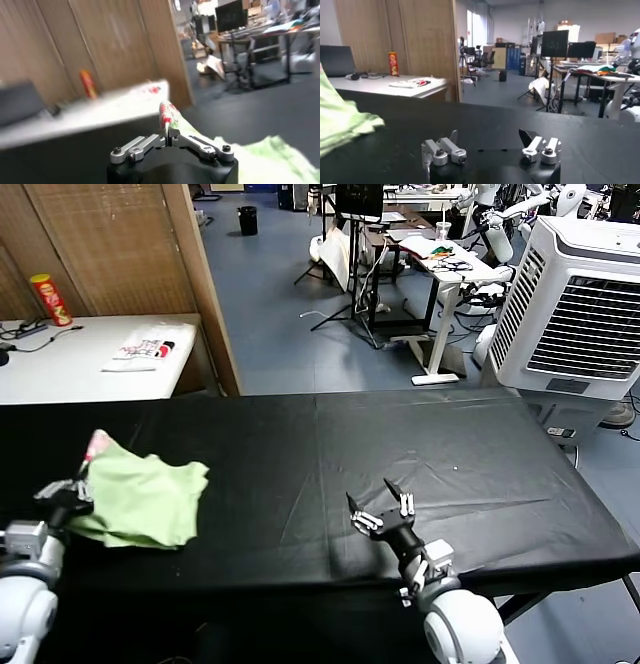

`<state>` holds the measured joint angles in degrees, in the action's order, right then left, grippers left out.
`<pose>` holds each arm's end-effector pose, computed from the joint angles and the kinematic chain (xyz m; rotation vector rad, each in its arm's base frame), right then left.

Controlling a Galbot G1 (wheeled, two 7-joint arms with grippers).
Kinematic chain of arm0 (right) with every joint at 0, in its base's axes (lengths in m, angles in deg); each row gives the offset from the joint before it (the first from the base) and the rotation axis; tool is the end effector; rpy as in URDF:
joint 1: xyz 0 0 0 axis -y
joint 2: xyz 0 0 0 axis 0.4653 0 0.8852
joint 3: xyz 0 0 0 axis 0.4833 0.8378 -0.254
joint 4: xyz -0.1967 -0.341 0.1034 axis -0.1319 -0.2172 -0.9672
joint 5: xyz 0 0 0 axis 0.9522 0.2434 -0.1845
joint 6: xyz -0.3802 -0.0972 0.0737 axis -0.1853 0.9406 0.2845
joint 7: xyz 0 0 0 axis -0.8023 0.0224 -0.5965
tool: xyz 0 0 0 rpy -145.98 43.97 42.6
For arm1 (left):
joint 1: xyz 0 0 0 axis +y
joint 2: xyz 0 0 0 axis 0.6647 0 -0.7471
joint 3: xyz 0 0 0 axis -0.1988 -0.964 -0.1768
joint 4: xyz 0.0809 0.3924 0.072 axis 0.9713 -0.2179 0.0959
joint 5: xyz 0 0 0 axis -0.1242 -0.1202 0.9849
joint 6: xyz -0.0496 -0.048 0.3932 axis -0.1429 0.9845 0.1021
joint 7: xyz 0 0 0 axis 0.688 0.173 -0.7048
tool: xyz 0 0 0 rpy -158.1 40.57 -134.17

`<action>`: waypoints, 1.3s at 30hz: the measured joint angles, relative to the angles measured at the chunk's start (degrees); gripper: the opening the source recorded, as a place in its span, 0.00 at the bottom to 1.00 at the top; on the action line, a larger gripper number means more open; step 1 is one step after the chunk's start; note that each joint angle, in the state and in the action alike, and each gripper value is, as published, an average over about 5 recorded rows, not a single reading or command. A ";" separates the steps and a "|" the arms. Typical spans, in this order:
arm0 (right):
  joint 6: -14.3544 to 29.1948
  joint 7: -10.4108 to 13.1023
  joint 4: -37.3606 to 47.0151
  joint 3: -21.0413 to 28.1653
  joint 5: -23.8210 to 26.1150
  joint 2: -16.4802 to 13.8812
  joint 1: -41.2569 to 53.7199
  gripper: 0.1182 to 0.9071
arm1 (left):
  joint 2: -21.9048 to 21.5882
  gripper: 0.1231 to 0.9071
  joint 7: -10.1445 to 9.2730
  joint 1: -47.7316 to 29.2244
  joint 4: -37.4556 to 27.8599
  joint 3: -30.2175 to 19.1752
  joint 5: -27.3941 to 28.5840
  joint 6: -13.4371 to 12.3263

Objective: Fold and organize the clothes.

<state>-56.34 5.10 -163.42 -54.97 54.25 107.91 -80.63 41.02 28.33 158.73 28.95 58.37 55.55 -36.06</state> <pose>0.2543 0.0116 -0.3225 0.5520 -2.9425 0.0713 0.2406 0.2422 -0.2467 0.2945 -2.9048 -0.6432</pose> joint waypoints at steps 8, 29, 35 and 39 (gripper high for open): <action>0.69 -0.17 -0.24 -0.50 1.15 0.15 -1.80 0.86 | 3.14 0.02 -2.47 0.49 4.68 -8.48 11.97 -2.60; -1.38 -0.15 -0.81 -2.01 -2.10 -1.41 -4.14 0.86 | 15.86 0.30 -6.86 -11.37 4.52 -40.36 2.57 4.62; -5.00 1.20 0.37 -0.46 -6.87 -1.44 -1.89 0.86 | 15.45 0.72 -3.98 -11.25 6.10 -40.73 0.52 3.90; -8.48 3.20 1.64 1.47 -11.32 -0.64 0.61 0.86 | 14.38 0.85 -3.61 -10.71 6.29 -39.39 0.41 2.91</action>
<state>-64.82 8.30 -161.78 -53.50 42.93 107.27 -80.02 55.40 24.72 148.01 35.24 18.98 55.96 -33.15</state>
